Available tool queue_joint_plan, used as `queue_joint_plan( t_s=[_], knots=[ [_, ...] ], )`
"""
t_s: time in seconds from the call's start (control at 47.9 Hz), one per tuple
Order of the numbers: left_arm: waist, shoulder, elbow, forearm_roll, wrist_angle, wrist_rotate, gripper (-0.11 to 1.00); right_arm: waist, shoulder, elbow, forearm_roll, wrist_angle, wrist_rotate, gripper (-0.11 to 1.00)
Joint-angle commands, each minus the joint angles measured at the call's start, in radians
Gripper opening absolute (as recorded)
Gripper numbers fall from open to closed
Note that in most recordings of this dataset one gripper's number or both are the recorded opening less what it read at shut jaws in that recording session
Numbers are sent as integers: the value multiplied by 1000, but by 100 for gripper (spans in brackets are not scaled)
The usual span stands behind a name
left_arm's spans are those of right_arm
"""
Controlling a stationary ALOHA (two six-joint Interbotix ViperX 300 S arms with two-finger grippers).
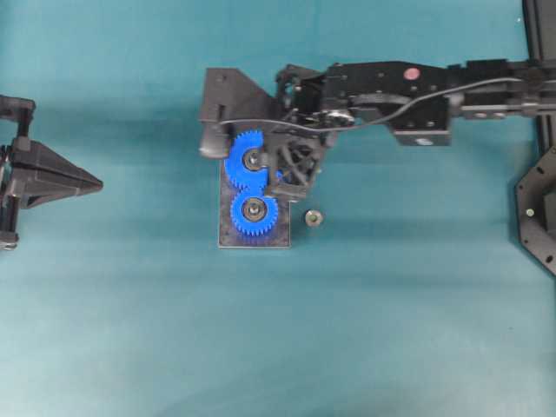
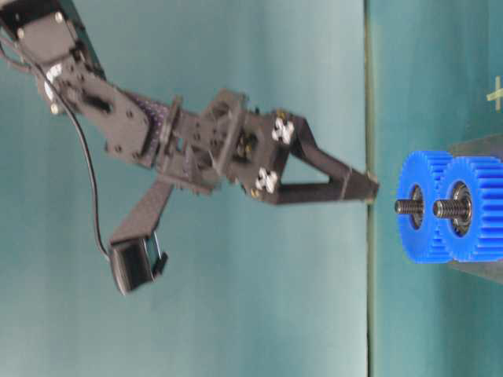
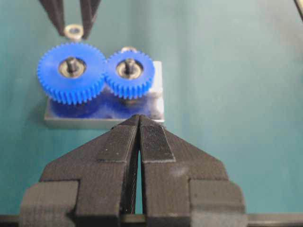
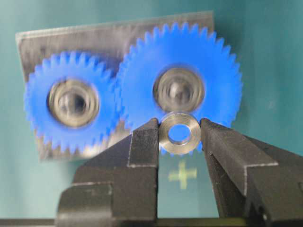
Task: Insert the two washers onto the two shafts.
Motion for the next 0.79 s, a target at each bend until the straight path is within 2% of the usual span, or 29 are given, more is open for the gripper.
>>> queue_joint_plan(
  t_s=[0.0,0.334,0.772],
  knots=[
    [-2,5,-18,2,-5,-2,1,3,-3,-38,-2,6,-12,32],
    [-2,5,-18,2,-6,-2,1,2,51,-87,-26,41,-18,32],
    [-2,6,-14,3,-5,-2,1,6,69,-107,-26,64,-18,32]
  ],
)
